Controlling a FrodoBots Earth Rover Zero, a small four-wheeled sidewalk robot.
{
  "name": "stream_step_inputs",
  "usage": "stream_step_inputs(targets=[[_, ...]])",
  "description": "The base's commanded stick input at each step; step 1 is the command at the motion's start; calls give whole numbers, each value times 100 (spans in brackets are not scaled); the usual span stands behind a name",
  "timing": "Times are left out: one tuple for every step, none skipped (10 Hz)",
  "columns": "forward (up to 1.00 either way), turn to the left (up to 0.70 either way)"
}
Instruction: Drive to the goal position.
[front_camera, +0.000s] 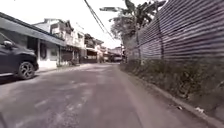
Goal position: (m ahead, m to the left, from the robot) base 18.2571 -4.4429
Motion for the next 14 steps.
stream_step_inputs(targets=[[70, 0], [70, 0], [70, 0], [70, 0], [70, 0], [70, 0], [70, 0], [70, 0], [70, 0], [70, 0], [70, 0], [70, 0], [70, 0], [70, 0]])
